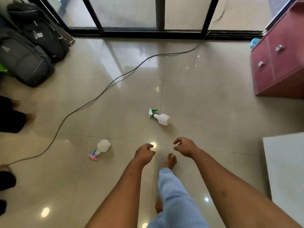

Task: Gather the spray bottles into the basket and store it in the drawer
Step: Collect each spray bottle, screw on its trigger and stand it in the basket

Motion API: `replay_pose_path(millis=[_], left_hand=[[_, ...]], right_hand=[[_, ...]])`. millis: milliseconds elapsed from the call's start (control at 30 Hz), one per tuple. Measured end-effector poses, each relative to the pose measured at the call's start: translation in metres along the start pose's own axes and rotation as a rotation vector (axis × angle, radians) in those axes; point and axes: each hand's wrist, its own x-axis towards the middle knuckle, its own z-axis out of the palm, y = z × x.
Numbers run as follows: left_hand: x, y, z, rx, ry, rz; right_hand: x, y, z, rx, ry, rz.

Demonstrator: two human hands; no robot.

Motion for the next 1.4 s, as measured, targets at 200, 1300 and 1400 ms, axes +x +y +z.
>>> replay_pose_path(millis=[200,1300,1400], left_hand=[[0.078,0.030,-0.025,-0.057,-0.010,-0.059],[0.455,-0.022,0.045,-0.254,-0.061,-0.192],[0.450,-0.021,0.050,-0.296,-0.069,-0.209]], right_hand=[[0.088,-0.045,-0.014,-0.071,-0.037,-0.012],[0.490,0.032,0.097,-0.538,0.107,0.097],[0.490,0.035,0.093,-0.503,0.090,0.097]])
